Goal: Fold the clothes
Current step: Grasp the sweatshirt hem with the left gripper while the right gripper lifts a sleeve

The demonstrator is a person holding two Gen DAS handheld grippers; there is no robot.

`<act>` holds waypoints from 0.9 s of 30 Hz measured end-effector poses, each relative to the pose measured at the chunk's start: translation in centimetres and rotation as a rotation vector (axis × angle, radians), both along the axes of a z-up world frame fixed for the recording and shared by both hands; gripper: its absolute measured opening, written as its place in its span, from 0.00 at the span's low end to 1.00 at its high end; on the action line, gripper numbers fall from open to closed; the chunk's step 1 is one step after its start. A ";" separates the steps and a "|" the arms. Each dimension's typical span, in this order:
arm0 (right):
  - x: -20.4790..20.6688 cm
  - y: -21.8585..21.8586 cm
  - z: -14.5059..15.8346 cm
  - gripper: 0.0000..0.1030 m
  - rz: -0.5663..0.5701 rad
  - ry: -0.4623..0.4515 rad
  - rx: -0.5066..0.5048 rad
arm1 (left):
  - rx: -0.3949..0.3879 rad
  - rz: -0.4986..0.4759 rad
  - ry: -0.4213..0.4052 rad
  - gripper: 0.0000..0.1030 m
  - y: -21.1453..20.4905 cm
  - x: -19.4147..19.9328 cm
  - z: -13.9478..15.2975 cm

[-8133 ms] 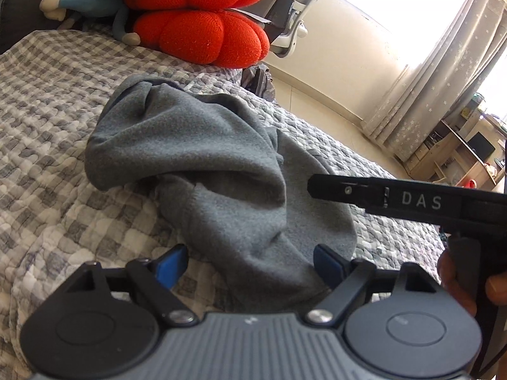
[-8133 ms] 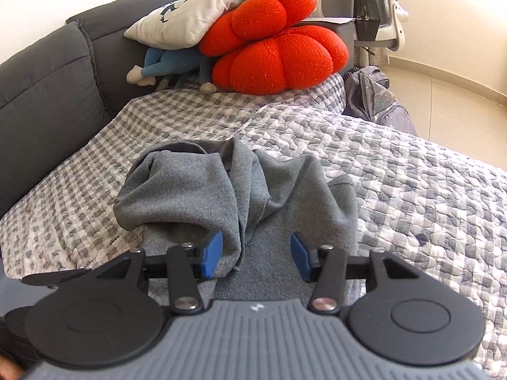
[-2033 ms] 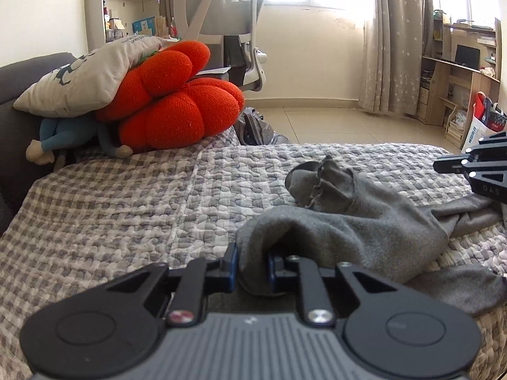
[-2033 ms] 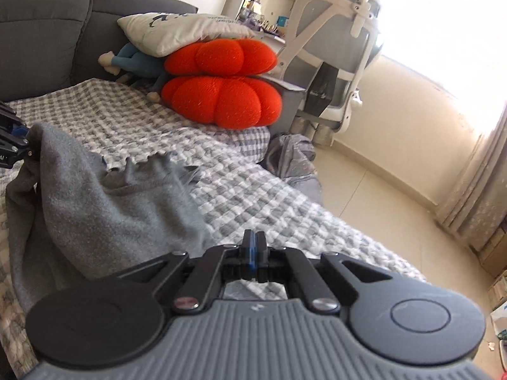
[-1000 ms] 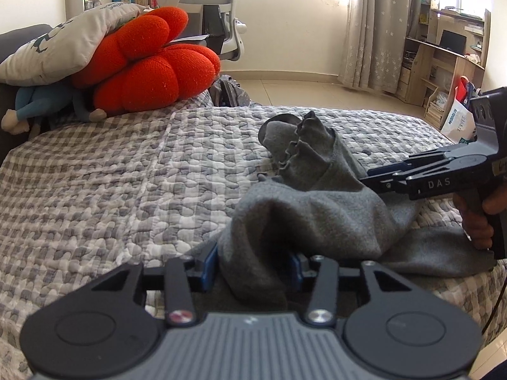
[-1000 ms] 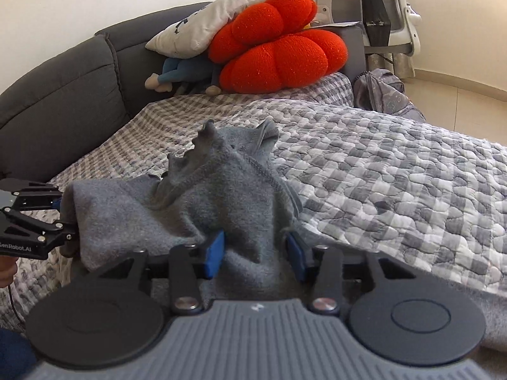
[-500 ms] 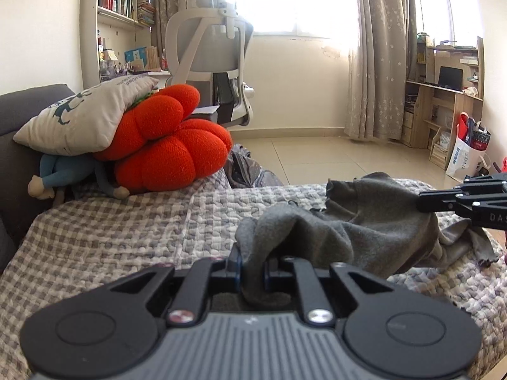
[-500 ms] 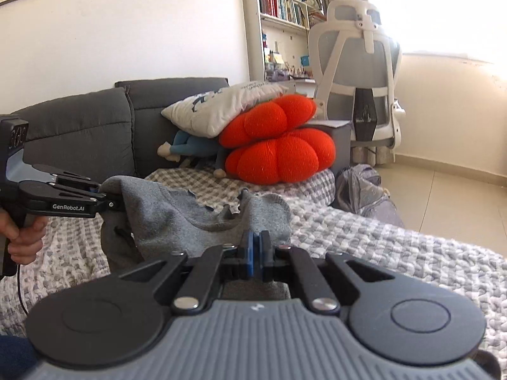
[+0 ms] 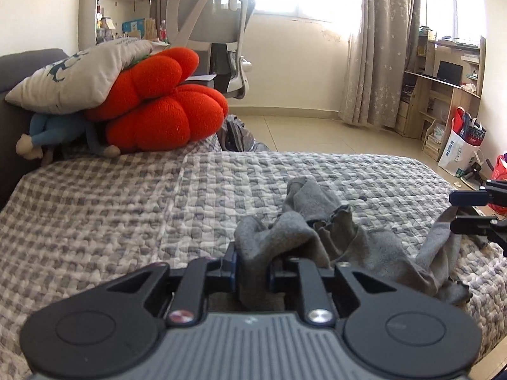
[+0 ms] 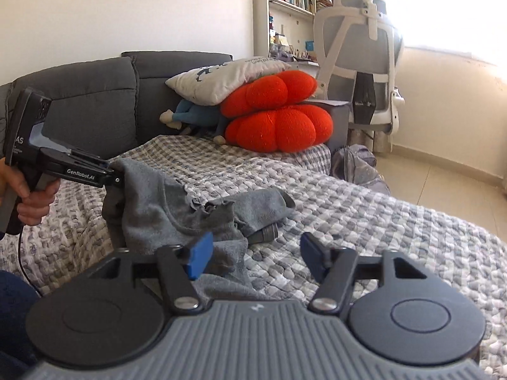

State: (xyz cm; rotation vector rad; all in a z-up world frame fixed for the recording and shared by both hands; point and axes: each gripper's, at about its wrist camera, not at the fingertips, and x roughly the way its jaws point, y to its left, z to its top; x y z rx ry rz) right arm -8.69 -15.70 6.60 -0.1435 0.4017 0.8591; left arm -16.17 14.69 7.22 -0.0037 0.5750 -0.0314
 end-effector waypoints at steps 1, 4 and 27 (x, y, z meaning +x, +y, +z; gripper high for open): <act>0.4 0.2 -0.6 0.71 0.002 0.023 -0.001 | 0.014 0.003 0.001 0.22 -0.1 -0.1 -0.3; 1.2 1.5 -1.6 0.71 0.026 0.079 0.003 | 0.045 -0.011 -0.007 0.35 -0.4 -0.4 -0.4; 0.8 8.3 -3.5 0.80 0.039 0.221 -0.050 | 0.266 -0.035 -0.167 0.99 -3.0 -2.3 -1.3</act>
